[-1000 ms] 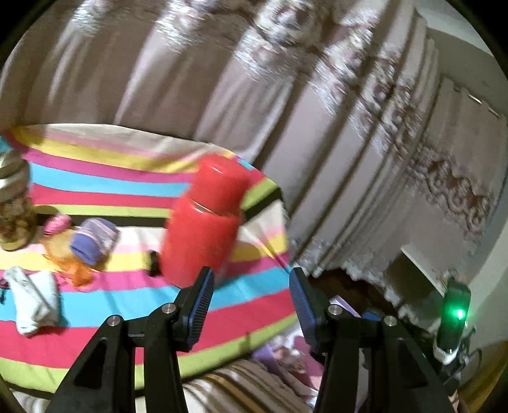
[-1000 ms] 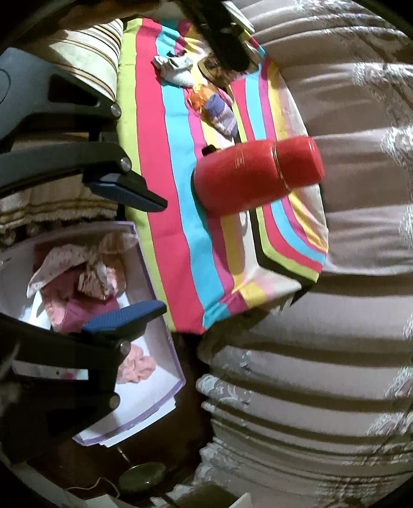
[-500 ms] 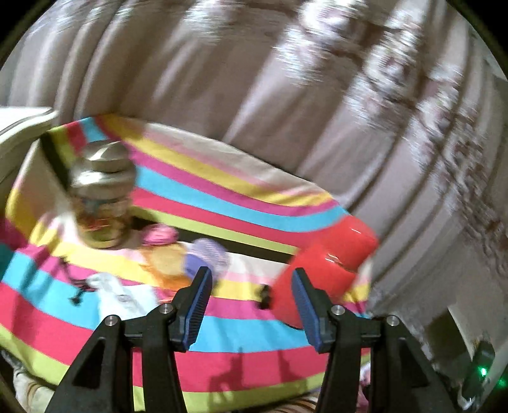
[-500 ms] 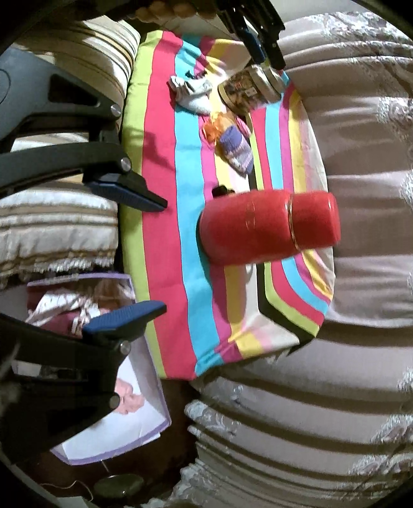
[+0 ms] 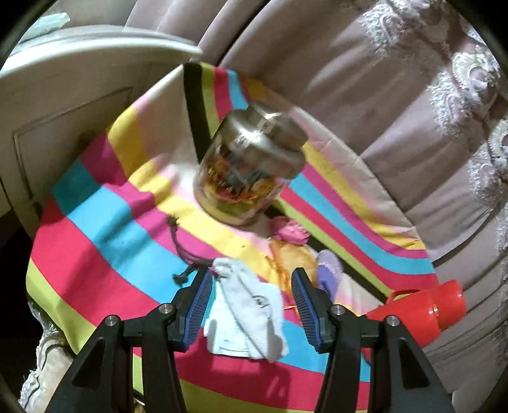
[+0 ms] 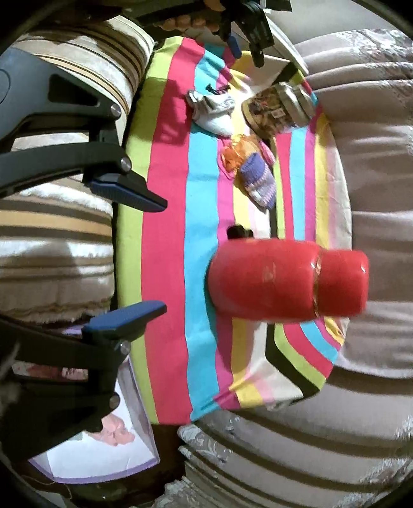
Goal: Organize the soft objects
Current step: 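Grasp the grey herringbone pouch with the left tool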
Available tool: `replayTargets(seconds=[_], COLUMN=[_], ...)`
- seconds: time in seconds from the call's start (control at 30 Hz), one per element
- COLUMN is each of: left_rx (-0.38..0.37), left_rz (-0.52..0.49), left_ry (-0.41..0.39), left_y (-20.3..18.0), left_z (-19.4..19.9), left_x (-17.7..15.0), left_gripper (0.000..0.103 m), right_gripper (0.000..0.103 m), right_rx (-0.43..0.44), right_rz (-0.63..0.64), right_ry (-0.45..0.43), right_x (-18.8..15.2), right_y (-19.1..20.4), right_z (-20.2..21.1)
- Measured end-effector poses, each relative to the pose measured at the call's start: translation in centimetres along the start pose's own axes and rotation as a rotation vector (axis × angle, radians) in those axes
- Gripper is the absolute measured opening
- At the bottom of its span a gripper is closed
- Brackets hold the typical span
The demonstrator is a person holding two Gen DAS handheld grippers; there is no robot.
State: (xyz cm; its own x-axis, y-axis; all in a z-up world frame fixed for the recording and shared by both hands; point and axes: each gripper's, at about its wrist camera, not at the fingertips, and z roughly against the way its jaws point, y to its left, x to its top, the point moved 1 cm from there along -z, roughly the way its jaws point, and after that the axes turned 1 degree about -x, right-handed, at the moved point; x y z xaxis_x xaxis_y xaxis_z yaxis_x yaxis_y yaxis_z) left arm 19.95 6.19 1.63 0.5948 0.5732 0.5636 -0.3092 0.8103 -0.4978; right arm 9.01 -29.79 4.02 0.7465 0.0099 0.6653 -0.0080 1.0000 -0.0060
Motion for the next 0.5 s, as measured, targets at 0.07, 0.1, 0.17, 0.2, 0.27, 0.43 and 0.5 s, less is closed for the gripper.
replayTargets(seconds=[0.07, 0.1, 0.17, 0.2, 0.27, 0.43, 0.5], left_rx=[0.005, 0.009, 0.016, 0.016, 0.026, 0.064, 0.088], left_rz=[-0.013, -0.022, -0.035, -0.037, -0.052, -0.116, -0.14], left_ry=[0.027, 0.043, 0.09, 0.105, 0.137, 0.217, 0.248], left_y=[0.2, 0.1, -0.2, -0.3, -0.5, -1.9, -2.3], left_z=[-0.9, -1.5, -3.3, -3.8, -5.0, -7.5, -8.5], left_x=[-0.3, -0.6, -1.2, -1.5, -2.1, -3.6, -4.2], left_gripper=[0.053, 0.053, 0.053, 0.053, 0.053, 0.053, 0.053], right_gripper=[0.062, 0.062, 0.062, 0.062, 0.062, 0.062, 0.062], right_rx=[0.003, 0.001, -0.006, -0.007, -0.009, -0.011, -0.012], right_rz=[0.011, 0.015, 0.019, 0.023, 0.03, 0.042, 0.051], right_ry=[0.01, 0.014, 0.02, 0.025, 0.037, 0.057, 0.062], right_x=[-0.2, -0.3, -0.5, -0.6, -0.9, -1.2, -1.1], right_y=[0.4, 0.5, 0.7, 0.8, 0.9, 1.2, 1.4], right_z=[-0.5, -0.7, -1.2, -1.4, -1.9, -2.6, -2.8])
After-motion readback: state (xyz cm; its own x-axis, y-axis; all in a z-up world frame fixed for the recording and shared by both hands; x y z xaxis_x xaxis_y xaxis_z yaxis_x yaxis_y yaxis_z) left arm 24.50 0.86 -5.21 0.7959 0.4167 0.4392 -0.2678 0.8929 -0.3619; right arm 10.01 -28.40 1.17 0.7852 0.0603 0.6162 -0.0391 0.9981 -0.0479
